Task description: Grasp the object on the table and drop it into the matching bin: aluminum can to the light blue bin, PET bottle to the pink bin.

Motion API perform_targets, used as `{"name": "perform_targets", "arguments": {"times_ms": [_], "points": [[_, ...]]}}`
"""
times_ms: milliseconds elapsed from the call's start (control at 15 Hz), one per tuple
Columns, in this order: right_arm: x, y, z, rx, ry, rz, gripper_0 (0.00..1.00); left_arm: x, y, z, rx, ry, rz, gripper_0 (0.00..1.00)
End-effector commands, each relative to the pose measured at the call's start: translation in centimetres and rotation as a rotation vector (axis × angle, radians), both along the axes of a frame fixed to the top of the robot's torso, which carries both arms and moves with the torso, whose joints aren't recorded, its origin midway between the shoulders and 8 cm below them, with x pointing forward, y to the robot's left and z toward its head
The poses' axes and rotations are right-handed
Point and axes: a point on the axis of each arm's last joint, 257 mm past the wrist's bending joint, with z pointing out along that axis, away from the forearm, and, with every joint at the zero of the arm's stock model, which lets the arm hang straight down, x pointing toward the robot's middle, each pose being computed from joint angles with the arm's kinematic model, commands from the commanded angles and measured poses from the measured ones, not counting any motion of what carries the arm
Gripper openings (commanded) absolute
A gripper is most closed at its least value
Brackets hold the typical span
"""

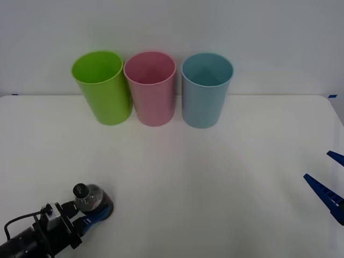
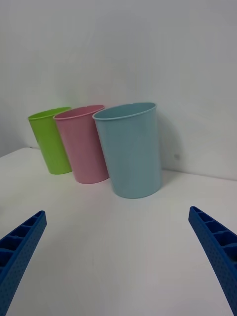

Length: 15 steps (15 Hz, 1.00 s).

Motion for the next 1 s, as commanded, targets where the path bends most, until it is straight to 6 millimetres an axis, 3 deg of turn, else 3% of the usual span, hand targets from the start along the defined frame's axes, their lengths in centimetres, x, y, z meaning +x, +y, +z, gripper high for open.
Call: {"name": "perform_targets", "arguments": {"times_ms": [67,667,1000], "points": [[0.0,0.0,0.0,0.0,0.0,0.0,1.0,-0.5,1.3,1.3,-0.042,-0.021,0.025,0.0],[0.0,0.0,0.0,0.0,0.0,0.0,1.0,-2.0,8.3,11.3,-0.239,-0.05,0.257,0.0],[0.0,0.0,0.0,0.0,0.0,0.0,1.0,-0.3,6.5,17.5,-0.344,-0.09,0.188,0.0]]}}
